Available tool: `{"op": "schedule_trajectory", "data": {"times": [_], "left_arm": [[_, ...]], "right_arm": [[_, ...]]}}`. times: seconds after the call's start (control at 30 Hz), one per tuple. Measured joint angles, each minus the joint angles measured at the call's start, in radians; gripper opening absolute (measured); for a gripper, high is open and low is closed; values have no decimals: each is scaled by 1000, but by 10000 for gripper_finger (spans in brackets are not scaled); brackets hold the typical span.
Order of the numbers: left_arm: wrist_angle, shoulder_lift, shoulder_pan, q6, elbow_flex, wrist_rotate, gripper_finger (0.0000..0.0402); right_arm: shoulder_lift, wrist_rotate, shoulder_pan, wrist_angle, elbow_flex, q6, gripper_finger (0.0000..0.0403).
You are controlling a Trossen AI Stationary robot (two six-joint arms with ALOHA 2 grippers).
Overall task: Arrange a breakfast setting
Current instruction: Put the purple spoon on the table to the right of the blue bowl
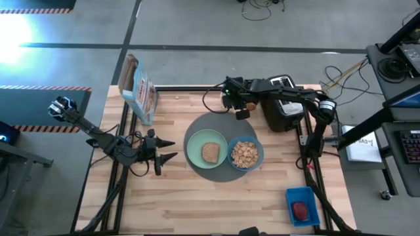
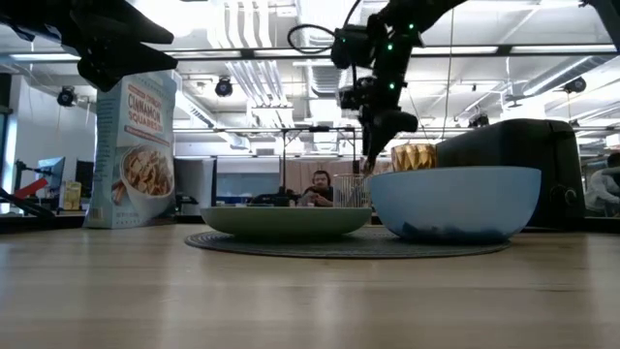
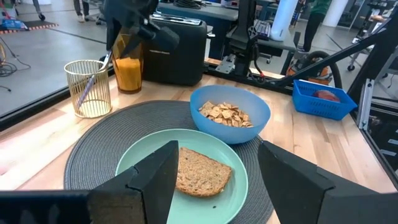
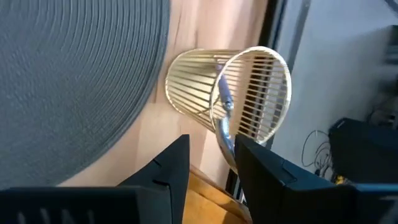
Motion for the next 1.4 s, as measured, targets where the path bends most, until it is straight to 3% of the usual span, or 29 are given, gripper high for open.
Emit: {"op": "schedule_trajectory", "data": {"times": [0.6,0.9,1.03,1.13,1.4], "left_arm": [[-11,-9,0,0,0,-2,205],[-18,-9,0,0,0,-2,205],[-19,-9,0,0,0,-2,205],[-19,-9,0,0,0,-2,205],[-20,-9,0,4,0,-3,205]], "right_arm": [[62,177,0,8,29,-85,35],[58,177,5,-85,114,6,82],[58,114,5,-149,114,9,104],[58,73,6,-163,114,29,108],[65,97,5,-160,114,-49,109]]}}
